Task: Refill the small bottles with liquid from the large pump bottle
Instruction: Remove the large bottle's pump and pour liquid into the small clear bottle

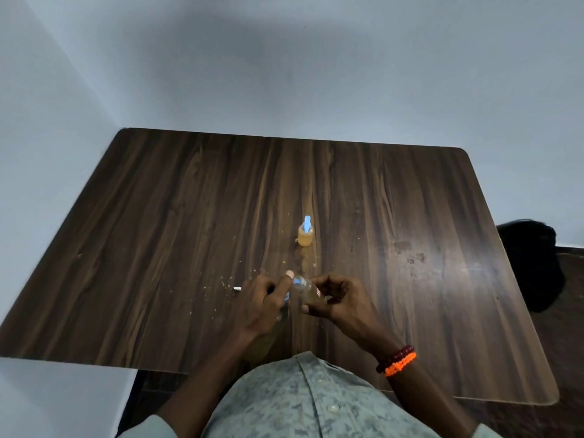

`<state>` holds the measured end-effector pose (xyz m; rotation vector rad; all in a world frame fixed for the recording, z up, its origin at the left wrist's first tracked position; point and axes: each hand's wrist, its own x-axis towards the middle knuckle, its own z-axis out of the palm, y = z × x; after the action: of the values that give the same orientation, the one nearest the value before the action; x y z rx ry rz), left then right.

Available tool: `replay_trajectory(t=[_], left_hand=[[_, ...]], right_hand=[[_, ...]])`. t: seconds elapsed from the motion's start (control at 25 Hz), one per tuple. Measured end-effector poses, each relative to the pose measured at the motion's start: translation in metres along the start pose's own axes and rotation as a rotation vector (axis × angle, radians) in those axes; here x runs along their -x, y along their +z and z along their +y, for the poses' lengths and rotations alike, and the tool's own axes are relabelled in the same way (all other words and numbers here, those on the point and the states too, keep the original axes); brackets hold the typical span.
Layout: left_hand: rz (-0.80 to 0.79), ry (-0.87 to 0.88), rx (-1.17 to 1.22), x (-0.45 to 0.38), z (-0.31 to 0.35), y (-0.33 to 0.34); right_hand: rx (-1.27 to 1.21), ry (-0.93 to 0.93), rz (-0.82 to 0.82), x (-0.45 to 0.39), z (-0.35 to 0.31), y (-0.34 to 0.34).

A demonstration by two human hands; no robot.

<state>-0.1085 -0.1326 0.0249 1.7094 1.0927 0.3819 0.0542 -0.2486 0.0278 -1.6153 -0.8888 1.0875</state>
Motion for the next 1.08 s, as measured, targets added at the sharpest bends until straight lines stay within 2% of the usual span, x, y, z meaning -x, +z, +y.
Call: replay_trajectory(t=[0.16,0.36,0.6,0.8,0.96,1.08], left_hand=[[0.003,0.023,0.030,0.003,0.000,0.000],[0.025,-0.033,-0.043,0.012,0.013,-0.001],[-0.106,-0.085,-0.018,0.008,0.009,-0.004],[-0.343,-0.269,0.157,0.004,0.006,-0.004],[-0.343,-0.331,0.291,0.011,0.006,-0.007],[-0.358,-0.198,0.295,0.026,-0.009,-0.010]], right_hand=[[-0.009,0.004,-0.004,0.001,-0.001,-0.002],[-0.002,0.006,-0.003,0.003,0.002,0.000],[0.019,0.010,0.008,0.003,0.004,-0.004],[0.011,0.038,-0.005,0.003,0.007,-0.005],[0.015,0.057,-0.041,0.004,0.010,-0.006],[0.033,0.060,-0.046,0.004,0.012,-0.007]])
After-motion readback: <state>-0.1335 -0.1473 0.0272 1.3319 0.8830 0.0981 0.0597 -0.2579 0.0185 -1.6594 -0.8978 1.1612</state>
